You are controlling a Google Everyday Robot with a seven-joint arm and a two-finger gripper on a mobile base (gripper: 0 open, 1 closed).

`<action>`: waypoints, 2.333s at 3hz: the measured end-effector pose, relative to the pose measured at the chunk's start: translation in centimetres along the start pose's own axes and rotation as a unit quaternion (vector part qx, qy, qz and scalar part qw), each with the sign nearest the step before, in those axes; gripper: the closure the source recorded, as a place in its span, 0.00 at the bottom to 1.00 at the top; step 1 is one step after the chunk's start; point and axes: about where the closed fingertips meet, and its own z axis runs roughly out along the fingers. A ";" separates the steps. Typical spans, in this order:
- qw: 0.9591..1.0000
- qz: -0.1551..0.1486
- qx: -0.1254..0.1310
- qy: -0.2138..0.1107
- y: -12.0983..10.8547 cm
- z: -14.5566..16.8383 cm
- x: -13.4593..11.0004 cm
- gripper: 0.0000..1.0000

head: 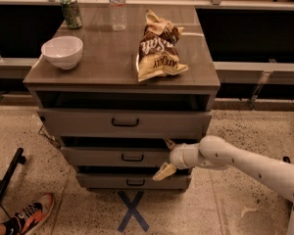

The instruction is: Open middle drawer

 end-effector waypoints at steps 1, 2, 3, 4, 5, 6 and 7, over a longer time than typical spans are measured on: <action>1.000 0.005 -0.003 0.008 0.0 0.1 0.8 0.22; 1.000 0.007 -0.009 0.014 0.3 -0.2 1.6 0.36; 1.000 0.008 -0.011 0.015 0.4 -0.2 1.8 0.37; 1.000 0.008 -0.011 0.015 0.4 -0.3 1.8 0.38; 1.000 0.008 -0.011 0.015 0.4 -0.3 1.8 0.39; 1.000 0.008 -0.011 0.016 0.4 -0.3 1.8 0.41; 1.000 0.008 -0.011 0.016 0.4 -0.3 1.7 0.41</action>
Offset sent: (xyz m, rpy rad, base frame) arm -0.0050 -0.0197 -0.0139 -0.0304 0.0372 -0.0031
